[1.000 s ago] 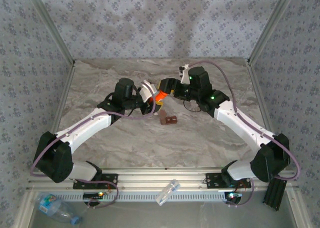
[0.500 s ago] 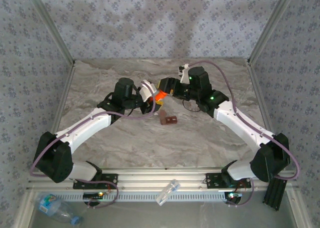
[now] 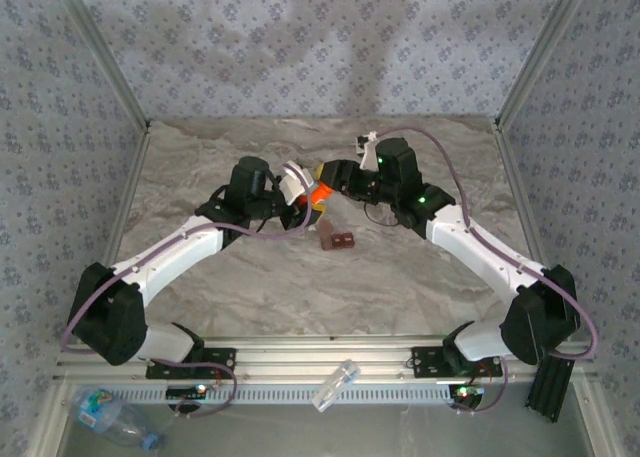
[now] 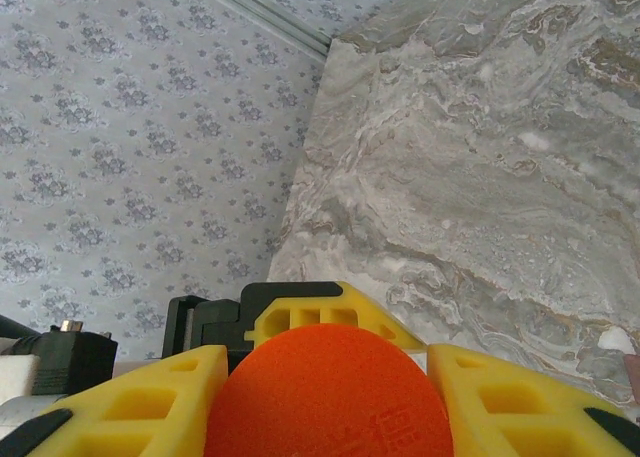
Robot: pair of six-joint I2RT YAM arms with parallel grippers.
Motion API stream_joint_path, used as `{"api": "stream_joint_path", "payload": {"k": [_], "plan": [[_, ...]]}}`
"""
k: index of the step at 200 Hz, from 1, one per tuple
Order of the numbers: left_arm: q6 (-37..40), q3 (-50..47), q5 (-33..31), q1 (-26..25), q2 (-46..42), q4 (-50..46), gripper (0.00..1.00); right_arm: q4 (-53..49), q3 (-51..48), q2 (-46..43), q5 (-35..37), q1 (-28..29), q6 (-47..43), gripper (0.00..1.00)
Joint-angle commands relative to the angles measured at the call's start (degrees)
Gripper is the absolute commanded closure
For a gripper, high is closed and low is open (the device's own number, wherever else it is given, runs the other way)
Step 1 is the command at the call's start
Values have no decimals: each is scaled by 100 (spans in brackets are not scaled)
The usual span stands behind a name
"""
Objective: Sort the pills into containers
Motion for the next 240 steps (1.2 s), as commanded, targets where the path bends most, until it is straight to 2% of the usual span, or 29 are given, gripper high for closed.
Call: {"api": "stream_joint_path", "payload": {"k": [1,19,26,44,77,94,110,133,144,165,198,240], "plan": [[51,280,137,-63,-24,212,100,-13,15,85,-747,-53,-554,65],[22,262,249,-64,-94,174,100,233,-7,188,-1392,-417,-1170,68],[5,253,316,-65,-125,155,100,216,-13,213,-1598,-549,-1666,68],[-52,277,573,-66,-160,14,100,373,-142,252,-2187,-868,-2599,64],[-146,226,692,-65,-190,-25,100,314,2,392,-2559,-1086,-2965,61],[-138,168,499,-68,-201,16,100,262,67,387,-2538,-1120,-2720,58],[-111,150,220,-63,-189,85,100,491,-45,227,-2393,-1212,-2143,38],[-52,45,-225,-74,-219,275,100,443,-290,-361,-1555,-1240,-1572,19],[10,9,-431,-86,-232,339,100,114,-300,-586,-1167,-1267,-1217,14],[125,-41,-705,-92,-236,459,100,-167,-320,-763,-850,-1262,-258,7],[170,-28,-791,-92,-162,517,100,-590,-210,-773,-208,-849,584,5],[144,-37,-764,-116,-137,553,100,-470,56,-528,143,-294,718,11]]}}
